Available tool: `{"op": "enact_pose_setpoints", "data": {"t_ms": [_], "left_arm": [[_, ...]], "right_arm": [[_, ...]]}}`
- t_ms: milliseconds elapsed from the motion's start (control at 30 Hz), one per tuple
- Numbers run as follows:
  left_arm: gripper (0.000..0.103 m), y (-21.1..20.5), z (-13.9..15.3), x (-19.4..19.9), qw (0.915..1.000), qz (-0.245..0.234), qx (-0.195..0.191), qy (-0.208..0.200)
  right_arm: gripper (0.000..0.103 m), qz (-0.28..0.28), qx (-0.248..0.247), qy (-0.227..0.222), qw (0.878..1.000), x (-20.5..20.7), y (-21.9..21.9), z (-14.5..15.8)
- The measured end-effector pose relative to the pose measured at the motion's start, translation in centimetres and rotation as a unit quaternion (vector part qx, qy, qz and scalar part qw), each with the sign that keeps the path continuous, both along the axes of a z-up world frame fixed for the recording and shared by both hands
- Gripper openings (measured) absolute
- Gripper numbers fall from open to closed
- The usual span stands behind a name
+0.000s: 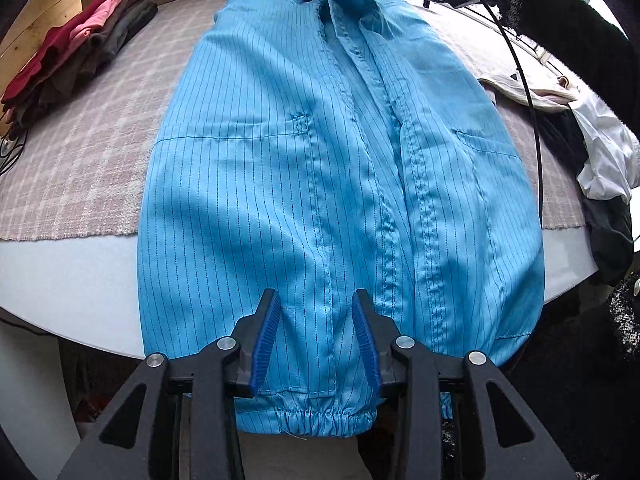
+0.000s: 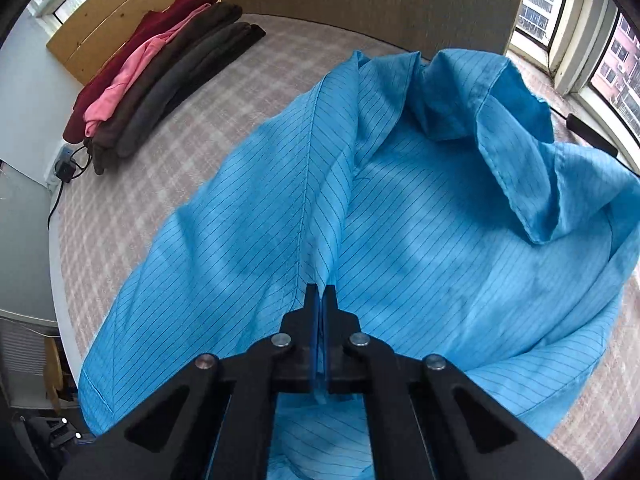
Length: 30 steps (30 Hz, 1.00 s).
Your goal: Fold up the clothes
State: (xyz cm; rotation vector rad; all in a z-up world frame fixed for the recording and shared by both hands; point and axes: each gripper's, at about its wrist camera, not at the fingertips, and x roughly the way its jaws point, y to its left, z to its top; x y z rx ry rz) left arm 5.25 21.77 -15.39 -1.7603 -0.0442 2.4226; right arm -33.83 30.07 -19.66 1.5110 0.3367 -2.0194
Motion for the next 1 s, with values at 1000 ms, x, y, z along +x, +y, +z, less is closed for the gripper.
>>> {"op": "enact_pose_setpoints", "data": {"t_ms": [1000], "left_arm": [[0.043, -0.6, 1.5, -2.3, 0.9776, -0.194, 0.074, 0.035]], "right_arm": [[0.026, -0.137, -0.072, 0.046, 0.987, 22.2, 10.2, 4.9]]}}
